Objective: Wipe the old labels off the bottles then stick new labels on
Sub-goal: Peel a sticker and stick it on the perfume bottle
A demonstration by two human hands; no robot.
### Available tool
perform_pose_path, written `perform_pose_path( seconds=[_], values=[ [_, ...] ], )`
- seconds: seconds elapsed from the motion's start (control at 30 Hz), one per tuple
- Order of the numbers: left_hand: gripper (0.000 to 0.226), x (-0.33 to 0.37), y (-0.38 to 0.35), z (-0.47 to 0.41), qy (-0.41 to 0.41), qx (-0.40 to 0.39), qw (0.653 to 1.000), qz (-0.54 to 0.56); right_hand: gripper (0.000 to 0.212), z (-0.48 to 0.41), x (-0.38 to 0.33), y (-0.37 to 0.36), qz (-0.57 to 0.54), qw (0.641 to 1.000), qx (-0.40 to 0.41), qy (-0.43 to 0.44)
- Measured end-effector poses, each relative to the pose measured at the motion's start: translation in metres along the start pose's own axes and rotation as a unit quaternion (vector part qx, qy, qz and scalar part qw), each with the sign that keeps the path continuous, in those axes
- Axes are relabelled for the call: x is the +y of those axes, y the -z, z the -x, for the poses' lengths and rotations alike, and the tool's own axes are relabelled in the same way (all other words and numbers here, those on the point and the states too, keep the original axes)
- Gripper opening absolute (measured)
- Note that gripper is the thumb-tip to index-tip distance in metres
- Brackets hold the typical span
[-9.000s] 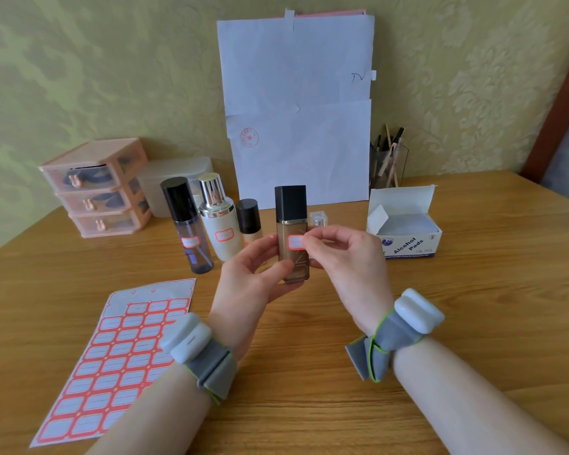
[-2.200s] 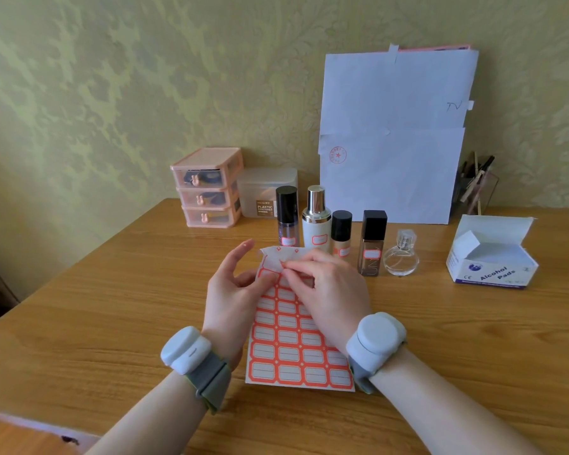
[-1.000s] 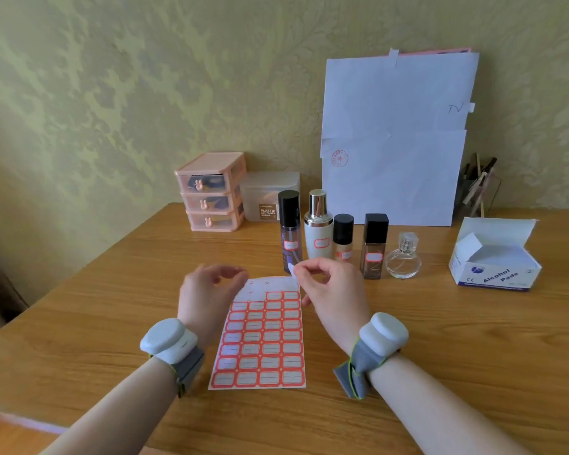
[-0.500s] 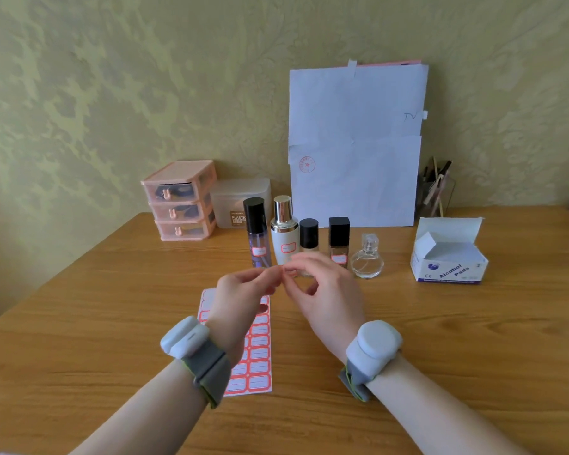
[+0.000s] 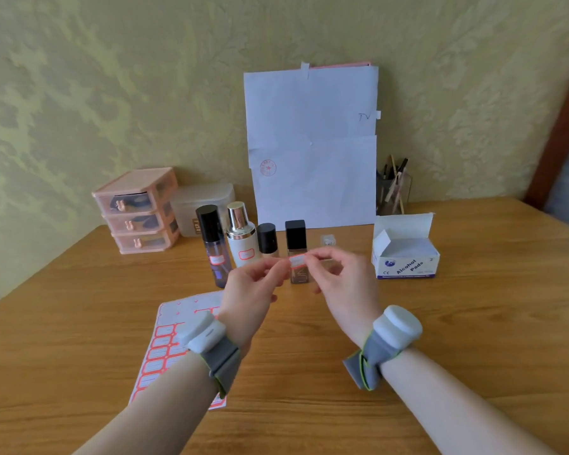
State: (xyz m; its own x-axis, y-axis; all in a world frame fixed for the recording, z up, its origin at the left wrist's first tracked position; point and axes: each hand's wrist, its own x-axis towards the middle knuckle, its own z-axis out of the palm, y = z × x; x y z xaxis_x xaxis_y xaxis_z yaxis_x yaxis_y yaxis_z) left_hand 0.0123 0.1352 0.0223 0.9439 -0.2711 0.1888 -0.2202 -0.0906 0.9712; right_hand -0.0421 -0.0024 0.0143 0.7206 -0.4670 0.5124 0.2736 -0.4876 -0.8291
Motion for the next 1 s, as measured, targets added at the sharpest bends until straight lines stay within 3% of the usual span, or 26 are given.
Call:
perform_pose_path(
  seconds=[0.2,0.5,0.83,1.0],
  values=[
    [0.018,-0.018,-0.036,-0.013,0.017,0.011,0.996,-0.085,0.011,-0.02,0.025,0.032,-0.001,0.993,0.088,-0.075],
    [0.052,-0.031,-0.067,-0.025,-0.075,-0.043,0.957,-0.278,0.011,-0.026,0.059,0.038,0.004,0.987,0.017,-0.157],
    [0.049,-0.031,-0.088,-0.046,-0.036,-0.059,0.931,-0.357,0.011,-0.027,0.06,0.033,-0.033,0.979,0.007,-0.199],
    [0.034,-0.035,-0.088,-0.045,-0.028,-0.049,0.943,-0.328,0.012,-0.024,0.053,0.038,-0.04,0.977,0.024,-0.207]
  ],
)
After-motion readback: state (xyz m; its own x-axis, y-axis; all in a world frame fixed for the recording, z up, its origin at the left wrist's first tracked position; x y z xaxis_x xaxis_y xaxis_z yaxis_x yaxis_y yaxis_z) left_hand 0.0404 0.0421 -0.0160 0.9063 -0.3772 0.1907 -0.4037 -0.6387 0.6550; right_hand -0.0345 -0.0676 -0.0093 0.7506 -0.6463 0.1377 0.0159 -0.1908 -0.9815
